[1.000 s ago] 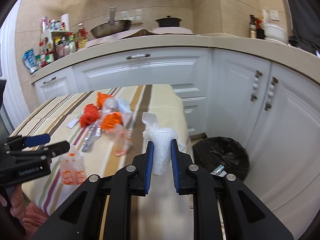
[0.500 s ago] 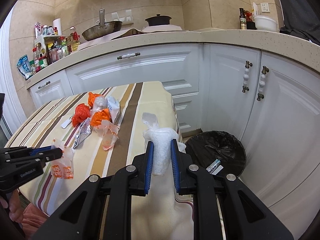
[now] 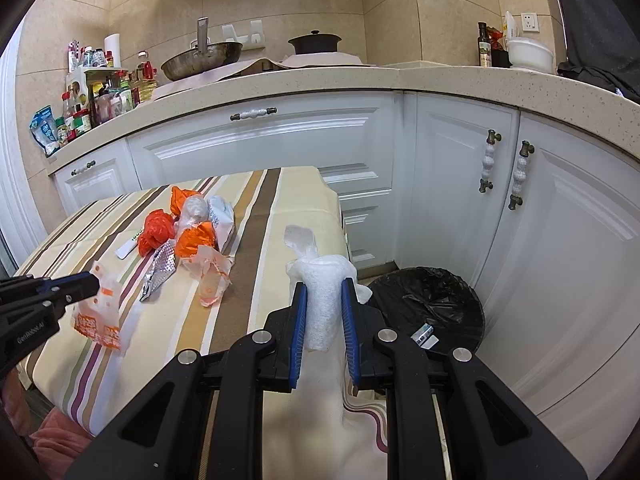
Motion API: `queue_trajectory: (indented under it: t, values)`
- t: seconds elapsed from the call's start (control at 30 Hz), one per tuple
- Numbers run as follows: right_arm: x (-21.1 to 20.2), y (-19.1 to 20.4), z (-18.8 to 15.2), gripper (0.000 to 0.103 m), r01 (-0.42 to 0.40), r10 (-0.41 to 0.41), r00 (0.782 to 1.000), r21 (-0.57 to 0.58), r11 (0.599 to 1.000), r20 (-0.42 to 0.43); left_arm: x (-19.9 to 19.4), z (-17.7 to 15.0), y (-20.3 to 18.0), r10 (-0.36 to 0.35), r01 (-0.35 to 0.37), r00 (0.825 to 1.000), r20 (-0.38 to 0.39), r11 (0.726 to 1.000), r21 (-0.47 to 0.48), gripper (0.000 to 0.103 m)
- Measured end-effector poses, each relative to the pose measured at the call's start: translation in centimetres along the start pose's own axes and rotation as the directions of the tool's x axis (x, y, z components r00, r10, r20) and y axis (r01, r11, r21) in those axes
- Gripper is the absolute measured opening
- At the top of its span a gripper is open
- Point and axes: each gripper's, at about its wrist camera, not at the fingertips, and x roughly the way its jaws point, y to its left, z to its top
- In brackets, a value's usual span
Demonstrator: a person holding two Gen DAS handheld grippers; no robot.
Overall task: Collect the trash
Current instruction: 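Drop the tissue into the bin with the right tool while the left tool drops the bag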
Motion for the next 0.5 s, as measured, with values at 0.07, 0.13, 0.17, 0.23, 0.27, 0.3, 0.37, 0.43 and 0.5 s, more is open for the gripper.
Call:
queue_trajectory:
  t: [0.07, 0.13, 0.17, 0.23, 0.27, 0.3, 0.37, 0.43, 0.5]
  values:
    - [0.0, -0.2, 0.1, 0.018, 0.004, -0.004, 1.000, 0.001, 1.000, 0.002, -0.3, 0.3, 0.0, 0.003, -0.003, 1.000, 0.013, 1.000, 0.003, 0.005]
    - [0.0, -0.4, 0.1, 0.018, 0.010, -0.010, 1.000, 0.002, 1.000, 0.005, -0.5, 0.7, 0.0, 0.006, -0.006, 1.000, 0.027, 1.000, 0.003, 0.005]
    - [0.0, -0.5, 0.2, 0.018, 0.016, -0.016, 1.000, 0.003, 1.000, 0.007, -0.6, 0.9, -0.1, 0.007, -0.007, 0.999, 0.033, 1.000, 0.004, 0.005]
    - [0.0, -0.9, 0.3, 0.018, 0.024, -0.024, 1.000, 0.007, 1.000, 0.011, -0.7, 1.4, -0.3, 0.005, -0.006, 0.999, 0.044, 1.000, 0.009, 0.005]
    - [0.0, -1.1, 0.4, 0.018, 0.030, -0.030, 0.999, 0.010, 1.000, 0.013, -0.7, 1.6, -0.4, 0.003, -0.003, 0.999, 0.049, 1.000, 0.012, 0.005]
    - [0.0, -1.3, 0.5, 0.018, 0.035, -0.035, 0.999, 0.011, 0.999, 0.015, -0.7, 1.8, -0.6, -0.001, 0.000, 0.999, 0.053, 1.000, 0.015, 0.005]
    - [0.0, -1.8, 0.7, 0.018, 0.050, -0.051, 0.999, 0.016, 0.999, 0.020, -0.7, 2.5, -1.2, -0.012, 0.011, 0.998, 0.063, 1.000, 0.026, 0.005]
    - [0.0, -2.3, 0.9, 0.018, 0.063, -0.064, 0.998, 0.019, 0.998, 0.024, -0.6, 3.1, -2.0, -0.027, 0.024, 0.997, 0.075, 0.999, 0.041, 0.005]
    - [0.1, -3.0, 1.2, 0.018, 0.086, -0.086, 0.996, 0.019, 0.996, 0.032, -0.4, 3.9, -3.0, -0.048, 0.044, 0.995, 0.087, 0.998, 0.055, 0.005]
